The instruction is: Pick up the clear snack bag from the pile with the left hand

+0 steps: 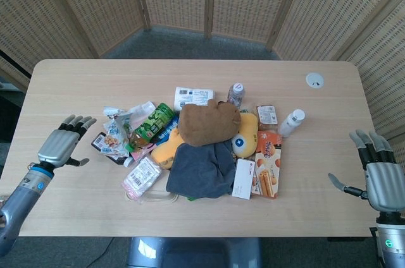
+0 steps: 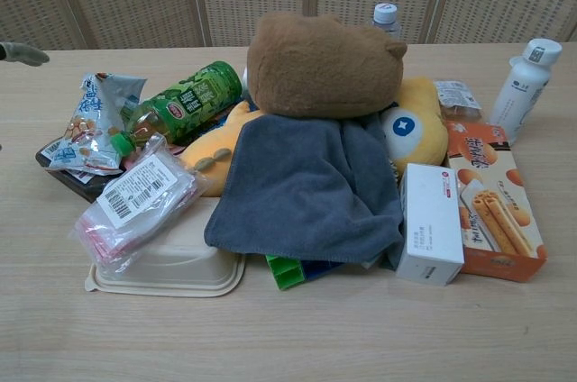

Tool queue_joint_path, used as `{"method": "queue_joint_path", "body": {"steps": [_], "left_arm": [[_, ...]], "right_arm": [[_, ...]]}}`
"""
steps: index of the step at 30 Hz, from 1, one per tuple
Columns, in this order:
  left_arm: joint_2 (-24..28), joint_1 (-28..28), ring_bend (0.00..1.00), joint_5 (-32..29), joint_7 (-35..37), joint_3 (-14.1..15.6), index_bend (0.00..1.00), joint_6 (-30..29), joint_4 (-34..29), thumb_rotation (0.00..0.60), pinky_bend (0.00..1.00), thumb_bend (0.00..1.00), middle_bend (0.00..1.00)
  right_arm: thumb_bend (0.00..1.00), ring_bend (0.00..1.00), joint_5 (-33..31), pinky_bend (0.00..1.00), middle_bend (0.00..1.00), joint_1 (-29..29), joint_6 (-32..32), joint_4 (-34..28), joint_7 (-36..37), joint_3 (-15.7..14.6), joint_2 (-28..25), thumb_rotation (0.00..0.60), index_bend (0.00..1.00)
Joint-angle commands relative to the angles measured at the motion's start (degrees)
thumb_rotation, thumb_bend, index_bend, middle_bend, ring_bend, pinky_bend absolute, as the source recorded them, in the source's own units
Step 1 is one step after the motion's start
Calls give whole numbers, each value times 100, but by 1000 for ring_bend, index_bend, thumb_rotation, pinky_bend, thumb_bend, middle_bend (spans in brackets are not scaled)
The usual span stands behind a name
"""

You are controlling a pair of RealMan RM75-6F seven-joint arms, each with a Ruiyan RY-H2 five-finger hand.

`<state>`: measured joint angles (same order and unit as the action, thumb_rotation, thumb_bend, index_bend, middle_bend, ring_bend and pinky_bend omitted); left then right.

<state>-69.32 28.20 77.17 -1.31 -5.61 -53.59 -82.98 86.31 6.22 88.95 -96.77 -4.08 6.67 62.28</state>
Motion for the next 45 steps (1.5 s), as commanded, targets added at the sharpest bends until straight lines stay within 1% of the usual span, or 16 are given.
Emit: {"method": "queue_joint_path", "body": {"steps": [1,12,13,14,15,16,17,18,19,21,22,23,26,30,36,45], "left_arm": [[-386,281,0,-122,-27,-97,0,275,366,600,0,219,0],[-1487,1050,0,-535,-86,-288,0,1145,1526,600,0,218,0],[-1595,1105,22,-549,-110,-303,2,1156,1630,600,0,218,0],[-1683,1135,93,-558,-138,-316,23,1131,1720,600,11,218,20],[-1762,1159,176,-577,-154,-325,51,1122,1800,600,58,218,48],[-1859,1186,311,-607,-163,-347,108,1100,1897,600,162,218,101],[-1932,1204,408,-620,-168,-365,167,1068,1972,600,256,219,156],[-1992,1218,555,-623,-158,-377,286,1038,2029,600,419,218,266],[-2068,1227,673,-618,-147,-401,405,959,2099,600,529,219,382],[-2154,1232,806,-592,-116,-425,589,840,2166,600,656,220,575],[-2206,1228,863,-577,-102,-442,662,749,2214,600,717,221,657],[-2236,1228,897,-583,-101,-452,709,712,2246,600,754,220,709],[-2279,1239,953,-600,-91,-470,805,657,2308,600,812,220,801],[-2269,1210,977,-621,63,-563,835,478,2324,600,833,219,835],[-1982,1093,993,-638,468,-729,850,201,2142,600,841,219,857],[-1087,809,989,-602,984,-1039,825,-386,1262,600,839,216,841]], "right_arm": [[224,0,-22,0,0,-24,21,-9,-10,8,-31,339,0],[224,0,-83,0,0,-127,112,-120,-47,33,-174,339,0],[224,0,-89,0,0,-147,135,-132,-34,34,-187,339,0],[224,0,-95,0,0,-163,150,-141,-14,34,-199,338,0],[224,0,-98,0,0,-179,172,-144,8,38,-211,338,0],[224,0,-105,0,0,-203,206,-137,30,44,-224,336,0],[225,0,-112,0,0,-219,225,-130,48,47,-233,339,0],[224,0,-120,0,0,-234,242,-127,70,52,-241,341,0],[224,0,-125,0,0,-248,261,-122,96,59,-249,342,0],[223,0,-124,0,0,-260,273,-110,105,62,-259,342,0],[223,0,-122,0,0,-262,271,-107,108,63,-259,343,0],[223,0,-121,0,0,-262,267,-107,115,63,-257,345,0],[225,0,-123,0,0,-255,255,-103,147,76,-234,340,0],[224,0,-112,0,0,-242,240,-92,135,88,-216,340,0],[224,0,-117,0,0,-236,234,-74,138,108,-191,338,0],[224,0,-99,0,0,-187,132,-21,139,92,-84,337,0]]}}
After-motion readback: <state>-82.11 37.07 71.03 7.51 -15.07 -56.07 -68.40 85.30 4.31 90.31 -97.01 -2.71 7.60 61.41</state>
